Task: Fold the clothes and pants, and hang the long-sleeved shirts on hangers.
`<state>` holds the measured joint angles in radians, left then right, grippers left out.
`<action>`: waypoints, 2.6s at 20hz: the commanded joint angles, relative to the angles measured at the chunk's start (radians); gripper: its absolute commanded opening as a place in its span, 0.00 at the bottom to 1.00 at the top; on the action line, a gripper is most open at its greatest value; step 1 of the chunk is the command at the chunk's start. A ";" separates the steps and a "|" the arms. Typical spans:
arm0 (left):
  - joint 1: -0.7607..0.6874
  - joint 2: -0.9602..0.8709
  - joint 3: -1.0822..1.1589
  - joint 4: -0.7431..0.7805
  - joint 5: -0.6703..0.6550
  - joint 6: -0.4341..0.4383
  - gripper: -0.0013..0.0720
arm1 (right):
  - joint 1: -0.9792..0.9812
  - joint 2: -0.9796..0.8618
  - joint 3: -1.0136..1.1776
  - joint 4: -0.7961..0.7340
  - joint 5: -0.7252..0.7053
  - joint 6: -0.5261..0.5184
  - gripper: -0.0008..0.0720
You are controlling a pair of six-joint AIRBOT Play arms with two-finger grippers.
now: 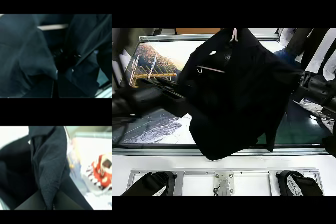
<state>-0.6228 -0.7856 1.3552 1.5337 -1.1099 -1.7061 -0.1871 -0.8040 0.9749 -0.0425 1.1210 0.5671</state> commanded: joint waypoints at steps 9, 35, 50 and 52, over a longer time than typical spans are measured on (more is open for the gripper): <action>-0.055 -0.230 0.080 -0.122 0.130 -0.008 0.71 | 0.002 0.062 0.120 0.043 -0.094 -0.098 0.02; 0.105 -0.226 0.095 -0.114 0.072 0.008 0.04 | -0.779 0.042 0.437 -0.322 -0.888 -0.100 0.02; 0.105 -0.254 0.095 -0.114 0.031 0.008 0.04 | -1.143 -0.127 0.560 -0.322 -0.871 0.010 0.02; 0.105 -0.254 0.095 -0.114 0.011 0.008 0.04 | -1.178 -0.127 0.559 -0.330 -0.830 0.029 0.02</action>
<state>-0.5186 -1.0393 1.4490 1.4193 -1.0710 -1.6978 -1.3182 -0.9268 1.5337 -0.3637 0.2466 0.5743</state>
